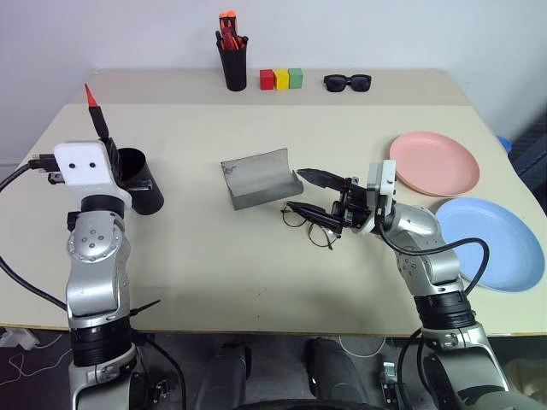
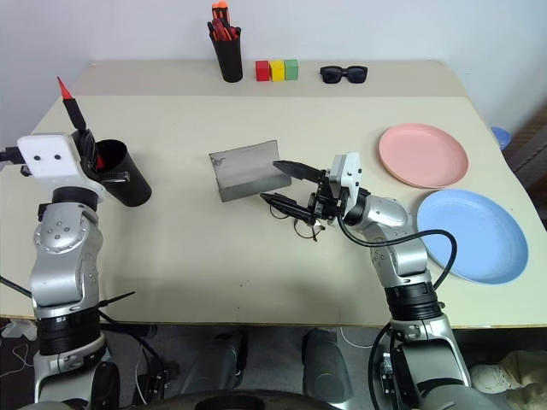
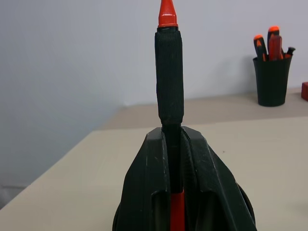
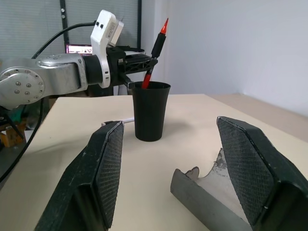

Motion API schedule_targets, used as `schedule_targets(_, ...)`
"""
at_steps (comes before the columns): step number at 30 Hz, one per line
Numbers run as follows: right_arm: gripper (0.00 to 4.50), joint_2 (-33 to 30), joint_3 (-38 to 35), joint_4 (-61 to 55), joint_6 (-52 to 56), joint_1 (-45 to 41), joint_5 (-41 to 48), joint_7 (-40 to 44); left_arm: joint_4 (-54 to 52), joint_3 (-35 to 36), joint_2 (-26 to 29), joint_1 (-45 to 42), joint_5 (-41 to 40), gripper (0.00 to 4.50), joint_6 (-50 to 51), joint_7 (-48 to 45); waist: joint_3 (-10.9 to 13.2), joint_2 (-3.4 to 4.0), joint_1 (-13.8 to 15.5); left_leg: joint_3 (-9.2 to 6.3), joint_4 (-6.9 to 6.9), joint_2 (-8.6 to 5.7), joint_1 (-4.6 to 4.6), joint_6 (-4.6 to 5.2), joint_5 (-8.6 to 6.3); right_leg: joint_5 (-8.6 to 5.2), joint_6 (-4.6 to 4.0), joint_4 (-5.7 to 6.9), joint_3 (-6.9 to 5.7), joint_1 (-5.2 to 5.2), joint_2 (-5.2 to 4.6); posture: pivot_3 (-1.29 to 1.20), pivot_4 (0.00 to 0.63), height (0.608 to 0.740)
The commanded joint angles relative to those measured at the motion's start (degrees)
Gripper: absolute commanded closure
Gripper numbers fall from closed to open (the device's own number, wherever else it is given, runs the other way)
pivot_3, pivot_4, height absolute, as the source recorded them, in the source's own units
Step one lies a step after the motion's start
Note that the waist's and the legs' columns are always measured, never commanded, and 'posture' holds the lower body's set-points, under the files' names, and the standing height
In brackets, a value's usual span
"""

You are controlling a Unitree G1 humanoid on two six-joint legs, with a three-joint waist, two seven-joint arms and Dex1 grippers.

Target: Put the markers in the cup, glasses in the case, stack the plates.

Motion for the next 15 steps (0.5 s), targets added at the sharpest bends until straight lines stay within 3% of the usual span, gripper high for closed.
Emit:
schedule_targets(1, 1.36, -0.25, -1.1, -1.54, -0.79, -0.24, 0.36, -0.09, -0.32, 0.05, 0.27, -1.29, 0.17, 4.47, -3.54, -0.09, 0.0, 0.0, 0.0, 0.0, 0.0, 0.0, 0.0, 0.0, 0.0, 0.0, 0.0, 0.0, 0.0, 0.0, 0.0, 0.0, 0.15, 0.74)
schedule_targets(15, 1.36, -0.26, -0.88, -2.32, -0.76, 0.86, 0.32, -0.57, 0.41, 0.26, 0.74, -0.63, 0.44, 4.47, -6.27, -0.63, 0.0, 0.0, 0.01, 0.0, 0.0, 0.0, 0.0, 0.0, 0.0, 0.0, 0.0, 0.0, 0.0, 0.0, 0.0, 0.0, 0.15, 0.74)
